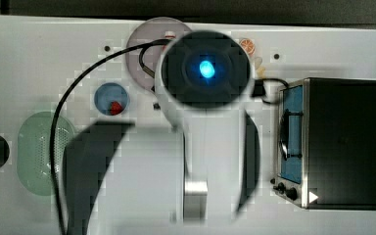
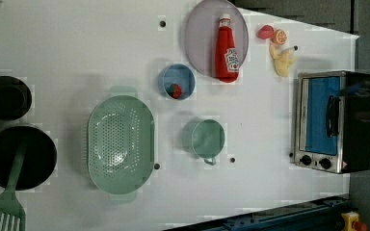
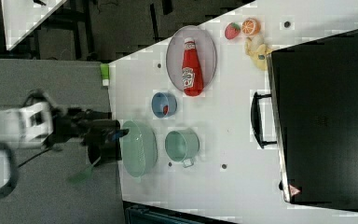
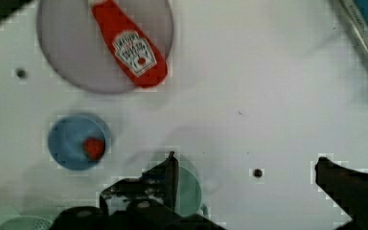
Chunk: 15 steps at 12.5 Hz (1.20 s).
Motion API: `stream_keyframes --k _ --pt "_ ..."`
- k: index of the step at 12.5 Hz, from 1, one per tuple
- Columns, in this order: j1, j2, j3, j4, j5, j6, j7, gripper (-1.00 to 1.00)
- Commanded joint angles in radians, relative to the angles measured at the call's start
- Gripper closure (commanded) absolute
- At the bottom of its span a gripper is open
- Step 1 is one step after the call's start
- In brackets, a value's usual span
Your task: Pick ketchup from plate and place it on table.
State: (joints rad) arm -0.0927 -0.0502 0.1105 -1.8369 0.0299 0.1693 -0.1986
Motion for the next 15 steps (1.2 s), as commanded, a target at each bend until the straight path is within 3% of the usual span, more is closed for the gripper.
stream_keyframes --k 1,9,15 --pt "-0.01 0.135 0.004 -0.041 -0.002 0.065 -0.166 -1.0" --pt "0.01 0.377 0.039 -0.021 -0.004 0.324 -0.465 -1.0" --pt "0.019 0.557 0.039 0.05 -0.024 0.469 -0.508 -1.0"
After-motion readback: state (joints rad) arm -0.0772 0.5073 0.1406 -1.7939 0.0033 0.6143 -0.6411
